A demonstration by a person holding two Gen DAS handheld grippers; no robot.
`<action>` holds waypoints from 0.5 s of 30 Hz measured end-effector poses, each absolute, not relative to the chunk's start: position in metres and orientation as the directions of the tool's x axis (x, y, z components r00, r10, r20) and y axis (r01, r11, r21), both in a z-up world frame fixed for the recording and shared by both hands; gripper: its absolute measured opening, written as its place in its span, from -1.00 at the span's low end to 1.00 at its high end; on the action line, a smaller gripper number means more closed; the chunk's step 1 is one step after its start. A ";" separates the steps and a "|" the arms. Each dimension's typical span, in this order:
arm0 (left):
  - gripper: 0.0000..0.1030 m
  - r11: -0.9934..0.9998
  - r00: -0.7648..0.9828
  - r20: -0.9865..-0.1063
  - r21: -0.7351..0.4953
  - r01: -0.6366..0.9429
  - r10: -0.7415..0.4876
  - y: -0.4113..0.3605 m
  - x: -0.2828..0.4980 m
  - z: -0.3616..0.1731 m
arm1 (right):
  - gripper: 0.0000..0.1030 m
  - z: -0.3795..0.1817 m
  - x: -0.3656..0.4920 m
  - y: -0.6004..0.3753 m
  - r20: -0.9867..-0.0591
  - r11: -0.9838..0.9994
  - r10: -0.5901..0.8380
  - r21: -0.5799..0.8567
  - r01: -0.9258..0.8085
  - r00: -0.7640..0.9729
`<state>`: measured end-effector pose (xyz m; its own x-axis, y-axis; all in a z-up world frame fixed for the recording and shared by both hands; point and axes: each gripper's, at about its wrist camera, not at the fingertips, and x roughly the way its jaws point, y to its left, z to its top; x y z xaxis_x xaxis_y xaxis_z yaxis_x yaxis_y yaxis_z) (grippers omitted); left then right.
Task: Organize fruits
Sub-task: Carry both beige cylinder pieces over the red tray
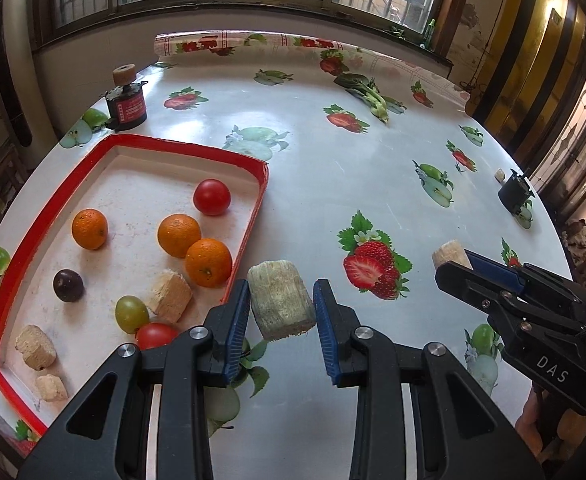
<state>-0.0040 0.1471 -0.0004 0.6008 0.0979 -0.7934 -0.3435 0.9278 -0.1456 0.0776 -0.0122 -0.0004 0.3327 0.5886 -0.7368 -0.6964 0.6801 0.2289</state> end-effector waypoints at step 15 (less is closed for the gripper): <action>-0.42 0.900 0.594 -0.789 -0.133 -0.416 0.158 0.180 -0.034 0.005 | -0.47 0.003 0.063 0.036 -0.739 0.616 0.608 0.211 -0.759 0.288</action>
<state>-0.0343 0.1796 0.0049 0.5943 0.1579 -0.7886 -0.4155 0.8998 -0.1330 0.0629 0.0362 0.0035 0.2885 0.6084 -0.7393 -0.7587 0.6163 0.2112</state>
